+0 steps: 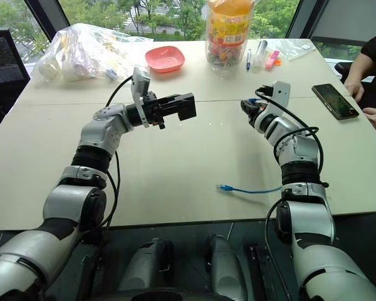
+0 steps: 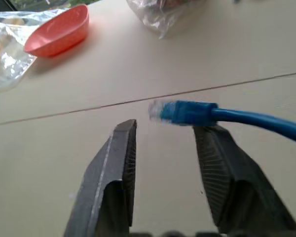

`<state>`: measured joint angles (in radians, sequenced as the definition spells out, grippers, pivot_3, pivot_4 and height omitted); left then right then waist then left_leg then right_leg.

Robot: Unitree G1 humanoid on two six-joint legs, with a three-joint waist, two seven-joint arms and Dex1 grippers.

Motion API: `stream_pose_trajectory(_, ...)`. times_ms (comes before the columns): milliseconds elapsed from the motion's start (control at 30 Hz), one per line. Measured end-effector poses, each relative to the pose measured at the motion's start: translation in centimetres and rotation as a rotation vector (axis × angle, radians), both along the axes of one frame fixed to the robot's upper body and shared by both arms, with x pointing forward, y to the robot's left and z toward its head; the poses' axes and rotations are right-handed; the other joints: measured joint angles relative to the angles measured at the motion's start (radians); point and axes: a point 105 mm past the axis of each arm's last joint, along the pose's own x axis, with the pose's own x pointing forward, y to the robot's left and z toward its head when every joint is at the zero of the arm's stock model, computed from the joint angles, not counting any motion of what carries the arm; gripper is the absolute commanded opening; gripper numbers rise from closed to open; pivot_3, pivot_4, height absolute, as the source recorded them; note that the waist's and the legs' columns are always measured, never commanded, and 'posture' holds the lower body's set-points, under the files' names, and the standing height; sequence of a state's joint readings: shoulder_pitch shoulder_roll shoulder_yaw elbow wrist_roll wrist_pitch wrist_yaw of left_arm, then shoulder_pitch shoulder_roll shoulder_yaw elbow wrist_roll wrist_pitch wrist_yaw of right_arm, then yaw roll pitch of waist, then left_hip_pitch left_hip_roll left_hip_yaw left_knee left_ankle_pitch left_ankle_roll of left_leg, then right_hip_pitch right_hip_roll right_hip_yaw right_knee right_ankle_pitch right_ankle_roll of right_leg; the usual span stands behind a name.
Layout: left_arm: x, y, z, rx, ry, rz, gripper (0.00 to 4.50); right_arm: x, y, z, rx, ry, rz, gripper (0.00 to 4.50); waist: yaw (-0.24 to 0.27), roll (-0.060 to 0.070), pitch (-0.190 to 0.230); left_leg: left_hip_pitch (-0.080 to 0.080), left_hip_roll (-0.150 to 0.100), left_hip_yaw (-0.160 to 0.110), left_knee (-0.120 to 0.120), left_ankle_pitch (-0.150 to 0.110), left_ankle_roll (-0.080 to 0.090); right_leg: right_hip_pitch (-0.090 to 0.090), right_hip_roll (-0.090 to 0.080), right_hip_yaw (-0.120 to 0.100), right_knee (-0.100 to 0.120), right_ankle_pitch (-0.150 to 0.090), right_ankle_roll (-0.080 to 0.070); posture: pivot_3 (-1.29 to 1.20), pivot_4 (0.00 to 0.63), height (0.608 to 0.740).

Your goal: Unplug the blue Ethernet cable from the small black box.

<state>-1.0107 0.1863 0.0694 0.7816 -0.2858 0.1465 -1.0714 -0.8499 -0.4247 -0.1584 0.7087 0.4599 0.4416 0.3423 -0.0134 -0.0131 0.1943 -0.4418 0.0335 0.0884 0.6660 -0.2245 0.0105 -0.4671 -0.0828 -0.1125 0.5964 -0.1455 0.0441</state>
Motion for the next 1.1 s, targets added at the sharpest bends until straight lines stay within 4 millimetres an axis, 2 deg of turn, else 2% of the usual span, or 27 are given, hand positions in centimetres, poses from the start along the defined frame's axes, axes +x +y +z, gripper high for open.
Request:
stream_pose_trajectory(67, 0.6, -0.4, -0.8, 0.016, -0.015, 0.057, 0.5, 0.0, -0.1, -0.8, -0.052, 0.019, -0.001, 4.3, -0.001, 0.0, 0.0, 0.0, 0.0, 0.0, 0.0, 0.0, 0.0, 0.0, 0.0, 0.0, 0.001, -0.001, 0.003, 0.0, 0.15, 0.74)
stream_pose_trajectory(100, 0.8, -0.5, -1.3, 0.025, -0.012, 0.078, 0.5, 0.1, -0.1, -0.9, -0.074, 0.022, 0.001, 4.46, 0.0, 0.0, 0.0, 0.0, 0.0, 0.0, 0.001, 0.0, 0.0, 0.0, 0.0, 0.0, 0.001, -0.001, 0.003, 0.0, 0.15, 0.74)
stream_pose_trajectory(200, 1.3, -0.9, -2.9, 0.075, -0.016, 0.131, 0.5, -0.5, 0.7, -0.5, -0.147, -0.013, 0.061, 4.46, 0.001, 0.0, 0.0, 0.0, 0.001, -0.002, 0.001, 0.0, 0.0, 0.0, 0.0, 0.0, 0.001, -0.002, 0.003, 0.0, 0.15, 0.74)
stream_pose_trajectory(333, 2.1, -1.5, -4.9, 0.154, -0.017, 0.211, 0.5, -3.3, 4.2, -0.1, -0.187, -0.096, 0.247, 4.46, 0.005, 0.0, 0.0, 0.0, 0.001, -0.004, 0.001, 0.0, 0.0, 0.0, -0.001, -0.001, 0.0, -0.002, 0.004, 0.0, 0.15, 0.74)
stream_pose_trajectory(433, 2.2, -1.8, -6.0, 0.182, -0.004, 0.237, 0.5, -5.0, 5.4, -0.1, -0.184, -0.119, 0.29, 4.46, 0.005, 0.0, 0.0, 0.0, 0.0, -0.003, 0.001, 0.0, 0.0, 0.0, -0.002, -0.001, 0.0, -0.002, 0.004, 0.0, 0.15, 0.74)
stream_pose_trajectory(500, 2.4, -1.5, -6.6, 0.184, 0.029, 0.259, 1.52, -5.7, 5.9, 0.4, -0.168, -0.142, 0.293, 4.5, 0.005, 0.0, 0.0, 0.0, 0.001, -0.004, 0.002, 0.0, 0.0, 0.0, -0.002, -0.001, 0.0, -0.002, 0.004, 0.0, 0.15, 0.74)
stream_pose_trajectory(533, 2.4, -1.5, -6.9, 0.185, 0.042, 0.263, 1.68, -6.0, 5.9, 0.8, -0.159, -0.159, 0.283, 4.5, 0.005, 0.0, 0.0, 0.0, 0.001, -0.004, 0.002, 0.0, 0.0, 0.0, -0.002, -0.001, 0.0, -0.002, 0.004, 0.0, 0.15, 0.74)
stream_pose_trajectory(567, 2.4, -1.5, -7.1, 0.186, 0.048, 0.264, 2.16, -6.2, 5.9, 1.0, -0.151, -0.17, 0.275, 4.5, 0.005, 0.0, 0.0, 0.0, 0.001, -0.004, 0.002, 0.0, 0.0, 0.0, -0.002, -0.001, 0.0, -0.002, 0.004, 0.0, 0.15, 0.74)
stream_pose_trajectory(733, 2.3, -1.4, -7.3, 0.199, 0.05, 0.247, 3.88, -6.8, 5.0, 1.2, -0.148, -0.182, 0.224, 4.5, 0.004, 0.0, 0.0, 0.0, 0.001, -0.004, 0.002, 0.0, 0.0, 0.0, -0.002, -0.001, 0.0, -0.002, 0.003, 0.0, 0.15, 0.74)
stream_pose_trajectory(767, 2.2, -1.3, -7.3, 0.2, 0.048, 0.241, 3.88, -6.9, 4.9, 1.1, -0.149, -0.18, 0.222, 4.5, 0.004, 0.0, 0.0, 0.0, 0.001, -0.004, 0.002, 0.0, 0.0, 0.0, -0.002, -0.001, 0.0, -0.002, 0.003, 0.0, 0.15, 0.74)
stream_pose_trajectory(867, 2.1, -0.5, -6.4, 0.194, 0.033, 0.204, 3.88, -7.5, 4.7, 1.2, -0.167, -0.188, 0.233, 4.5, 0.003, 0.0, 0.0, 0.0, 0.001, -0.004, 0.001, 0.0, 0.0, 0.0, -0.001, -0.001, 0.0, -0.002, 0.003, 0.0, 0.15, 0.74)
stream_pose_trajectory(933, 2.0, 0.7, -5.0, 0.178, 0.005, 0.174, 3.88, -8.3, 4.4, 1.2, -0.203, -0.196, 0.259, 4.5, 0.002, 0.0, 0.0, 0.0, 0.002, -0.004, 0.001, 0.0, 0.0, 0.0, -0.001, -0.001, 0.0, -0.002, 0.003, 0.0, 0.15, 0.74)
stream_pose_trajectory(1000, 1.6, 3.3, -3.1, 0.151, -0.026, 0.161, 3.88, -9.6, 4.0, 1.0, -0.25, -0.201, 0.293, 4.5, -0.002, 0.0, 0.0, 0.0, 0.003, -0.004, 0.0, -0.001, 0.0, 0.0, -0.001, -0.001, 0.0, -0.002, 0.003, 0.0, 0.15, 0.74)
stream_pose_trajectory(1100, -0.3, 6.8, -2.5, 0.152, -0.005, 0.158, 3.88, -11.4, 3.5, 0.0, -0.293, -0.181, 0.334, 4.5, -0.004, 0.0, 0.0, 0.001, 0.005, -0.004, 0.0, -0.001, 0.0, 0.0, 0.0, 0.0, 0.0, -0.002, 0.003, 0.0, 0.15, 0.74)
